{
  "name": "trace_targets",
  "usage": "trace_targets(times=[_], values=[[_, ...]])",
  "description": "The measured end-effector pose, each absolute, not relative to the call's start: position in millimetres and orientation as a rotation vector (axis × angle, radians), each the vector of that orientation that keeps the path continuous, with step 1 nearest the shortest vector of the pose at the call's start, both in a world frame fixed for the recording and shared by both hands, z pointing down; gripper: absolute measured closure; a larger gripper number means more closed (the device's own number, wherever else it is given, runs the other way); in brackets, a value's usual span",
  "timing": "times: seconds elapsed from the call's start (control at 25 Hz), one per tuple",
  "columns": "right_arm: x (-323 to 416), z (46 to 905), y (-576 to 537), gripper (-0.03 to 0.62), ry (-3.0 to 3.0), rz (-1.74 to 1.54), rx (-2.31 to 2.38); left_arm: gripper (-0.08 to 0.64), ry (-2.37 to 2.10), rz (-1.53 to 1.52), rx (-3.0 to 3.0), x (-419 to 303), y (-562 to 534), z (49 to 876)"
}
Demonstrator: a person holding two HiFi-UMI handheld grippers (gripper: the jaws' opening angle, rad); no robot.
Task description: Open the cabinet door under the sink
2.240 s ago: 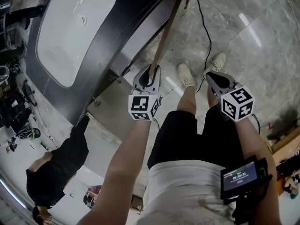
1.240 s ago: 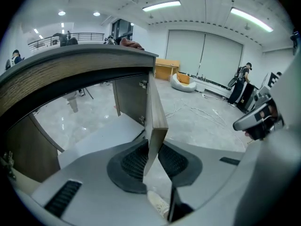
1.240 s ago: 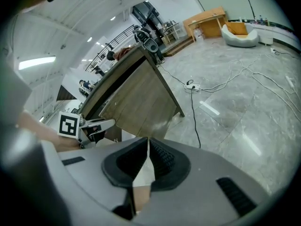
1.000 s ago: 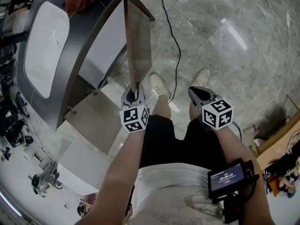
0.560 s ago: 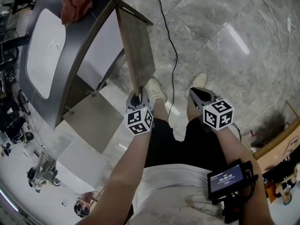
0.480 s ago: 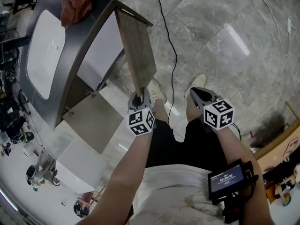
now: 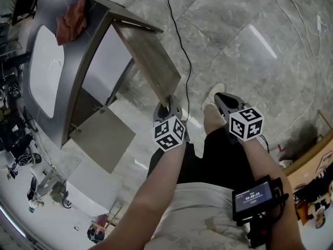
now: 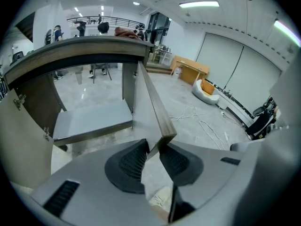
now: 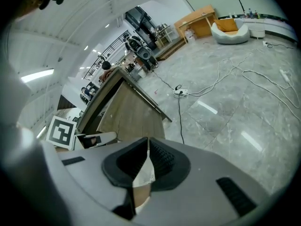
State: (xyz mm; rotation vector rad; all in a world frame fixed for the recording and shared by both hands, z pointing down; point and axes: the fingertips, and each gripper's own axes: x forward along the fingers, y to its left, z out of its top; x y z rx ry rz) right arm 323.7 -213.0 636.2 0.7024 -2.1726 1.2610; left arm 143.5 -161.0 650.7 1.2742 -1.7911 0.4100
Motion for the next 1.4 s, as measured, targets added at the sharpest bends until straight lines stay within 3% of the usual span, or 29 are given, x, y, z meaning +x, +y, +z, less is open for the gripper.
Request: trace_targets(times=[0.64,1.4], values=[[389,651,-254,0.568,-2.132,1.351,0.805,0.425,-1.764,0.294,1.296,231,-261,652],[420,665,-283,0.568,-2.119,1.363,0.819,0.388,-1.733,0.123,1.292,254,-291,647]])
